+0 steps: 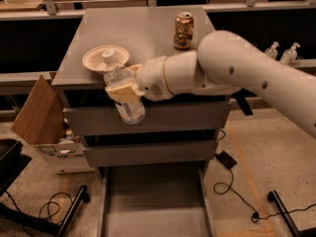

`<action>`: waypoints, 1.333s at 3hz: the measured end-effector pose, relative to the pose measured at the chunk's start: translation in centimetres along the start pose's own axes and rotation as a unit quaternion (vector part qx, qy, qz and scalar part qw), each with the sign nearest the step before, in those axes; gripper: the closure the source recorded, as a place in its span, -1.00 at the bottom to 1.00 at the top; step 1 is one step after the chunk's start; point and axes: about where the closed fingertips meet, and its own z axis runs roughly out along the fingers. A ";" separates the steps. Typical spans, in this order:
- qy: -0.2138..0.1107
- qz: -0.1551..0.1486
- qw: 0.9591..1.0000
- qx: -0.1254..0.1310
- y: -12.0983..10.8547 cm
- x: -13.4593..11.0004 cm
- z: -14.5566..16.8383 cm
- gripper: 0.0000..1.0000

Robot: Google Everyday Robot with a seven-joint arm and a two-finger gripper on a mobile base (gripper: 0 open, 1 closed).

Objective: Pick blue plastic bottle from bottom drawer and place on counter

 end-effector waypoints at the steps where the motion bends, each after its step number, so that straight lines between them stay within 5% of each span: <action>1: 0.014 0.029 0.999 0.006 -0.7 -0.3 0.5 1.00; 3: 0.003 0.026 1.000 0.013 -1.8 -2.4 0.1 1.00; 4: -0.020 0.022 0.998 0.054 -5.5 -8.2 -1.1 1.00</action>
Offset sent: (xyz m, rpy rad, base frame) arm 0.0084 0.0041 0.0012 -0.0179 0.0515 -0.0324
